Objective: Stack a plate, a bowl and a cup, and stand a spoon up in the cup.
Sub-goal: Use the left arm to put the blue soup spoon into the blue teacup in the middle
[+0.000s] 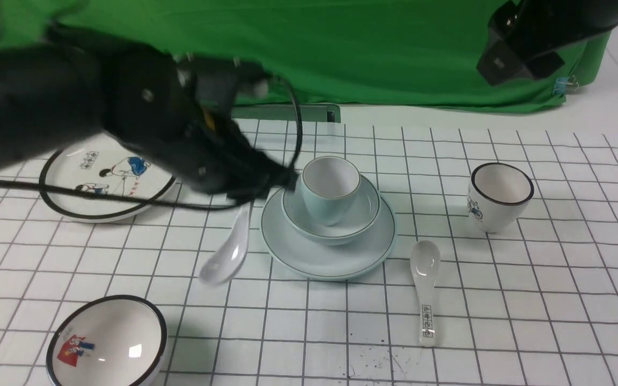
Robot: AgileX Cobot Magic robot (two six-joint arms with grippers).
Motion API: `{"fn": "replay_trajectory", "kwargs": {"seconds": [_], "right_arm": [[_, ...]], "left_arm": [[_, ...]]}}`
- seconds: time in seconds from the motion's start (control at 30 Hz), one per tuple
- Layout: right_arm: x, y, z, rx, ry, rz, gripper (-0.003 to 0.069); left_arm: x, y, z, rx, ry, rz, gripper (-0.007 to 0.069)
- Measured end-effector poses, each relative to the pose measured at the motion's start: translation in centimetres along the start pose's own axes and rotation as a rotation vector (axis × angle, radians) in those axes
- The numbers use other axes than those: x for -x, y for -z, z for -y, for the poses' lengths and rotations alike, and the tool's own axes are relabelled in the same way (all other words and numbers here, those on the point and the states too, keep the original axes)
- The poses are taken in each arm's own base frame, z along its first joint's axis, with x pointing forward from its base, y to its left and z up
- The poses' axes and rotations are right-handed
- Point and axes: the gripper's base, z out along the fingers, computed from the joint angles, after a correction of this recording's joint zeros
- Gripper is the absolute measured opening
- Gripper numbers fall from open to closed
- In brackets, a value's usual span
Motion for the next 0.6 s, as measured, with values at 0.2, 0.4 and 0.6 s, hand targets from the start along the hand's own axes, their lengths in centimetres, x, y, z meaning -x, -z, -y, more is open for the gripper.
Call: {"fn": "replay_trajectory", "kwargs": {"seconds": [0.2, 0.4, 0.6], "right_arm": [[-0.3, 1.4, 0.2, -0.025, 0.000, 0.024, 0.0517], [-1.0, 4.2, 0.4, -0.052, -0.008, 0.081, 0.0517], [-1.3, 5.1, 0.5, -0.059, -0.010, 0.100, 0.0517]], "left_arm": [[2.4, 0.6, 0.7, -0.082, 0.031, 0.270, 0.0085], [4.1, -2.5, 0.2, -0.025, 0.028, 0.508, 0.0085], [3.7, -6.9, 1.0, 0.044, -0.055, 0.617, 0.0085]]}}
